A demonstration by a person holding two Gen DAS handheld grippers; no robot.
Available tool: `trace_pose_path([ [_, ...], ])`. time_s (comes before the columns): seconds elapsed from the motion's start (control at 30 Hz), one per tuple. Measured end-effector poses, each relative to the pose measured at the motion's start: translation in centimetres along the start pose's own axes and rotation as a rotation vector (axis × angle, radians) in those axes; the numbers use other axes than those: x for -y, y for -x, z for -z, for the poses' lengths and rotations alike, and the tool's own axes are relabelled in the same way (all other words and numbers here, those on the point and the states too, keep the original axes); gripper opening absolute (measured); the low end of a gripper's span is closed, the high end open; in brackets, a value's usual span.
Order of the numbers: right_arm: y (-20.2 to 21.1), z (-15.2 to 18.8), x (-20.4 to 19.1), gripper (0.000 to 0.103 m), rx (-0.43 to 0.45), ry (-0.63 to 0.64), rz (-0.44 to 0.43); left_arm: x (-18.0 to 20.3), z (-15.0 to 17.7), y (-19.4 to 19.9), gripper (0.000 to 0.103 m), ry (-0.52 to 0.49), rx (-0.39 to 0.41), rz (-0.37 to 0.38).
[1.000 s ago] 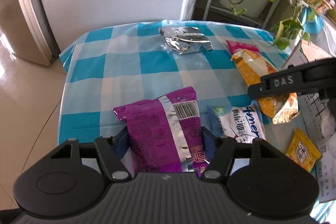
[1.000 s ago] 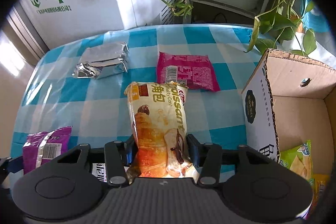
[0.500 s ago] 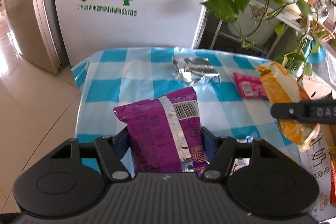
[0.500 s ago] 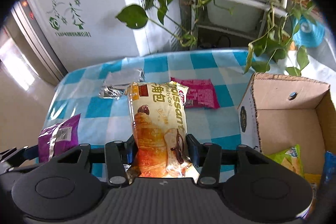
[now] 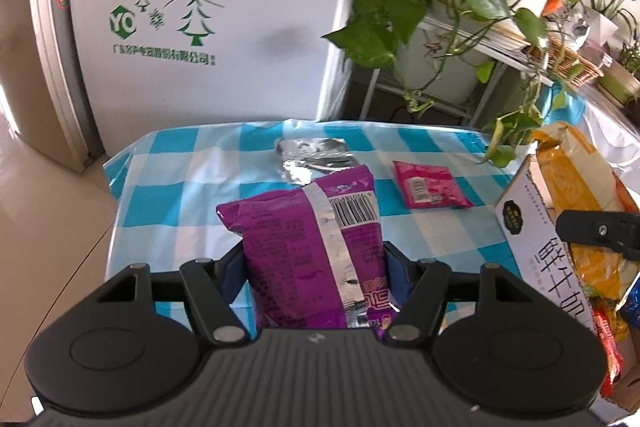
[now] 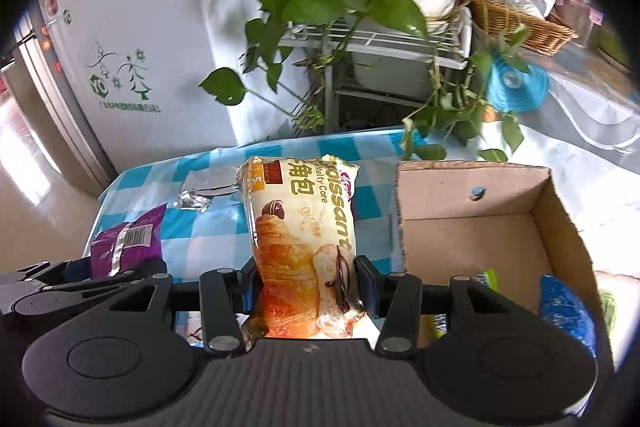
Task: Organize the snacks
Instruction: 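Carry both bags over the cardboard box and open both grippers to drop them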
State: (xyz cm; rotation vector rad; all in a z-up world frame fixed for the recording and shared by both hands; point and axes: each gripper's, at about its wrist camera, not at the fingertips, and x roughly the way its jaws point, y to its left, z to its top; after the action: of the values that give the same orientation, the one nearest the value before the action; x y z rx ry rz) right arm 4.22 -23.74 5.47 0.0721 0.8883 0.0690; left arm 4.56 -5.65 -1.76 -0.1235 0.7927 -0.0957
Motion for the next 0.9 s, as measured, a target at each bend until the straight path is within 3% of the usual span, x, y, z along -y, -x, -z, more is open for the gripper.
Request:
trace_pose_path([
  [0.27,1.3,-0.2,2.6,0.054,0.039,-0.023,0.025,1.6,0.1,0.4,0.067,-0.036,0.016,0.049],
  [0.6,3.8,-0.3,8.8,0.054,0.107,-0.136,0.093,3.6,0.6,0.9,0.067,-0.081,0.021,0.113],
  [0.9,5.0,0.0,13.4,0.054,0.133,-0.242,0.123,8.0,0.5,1.9,0.067,-0.109,0.032,0.262],
])
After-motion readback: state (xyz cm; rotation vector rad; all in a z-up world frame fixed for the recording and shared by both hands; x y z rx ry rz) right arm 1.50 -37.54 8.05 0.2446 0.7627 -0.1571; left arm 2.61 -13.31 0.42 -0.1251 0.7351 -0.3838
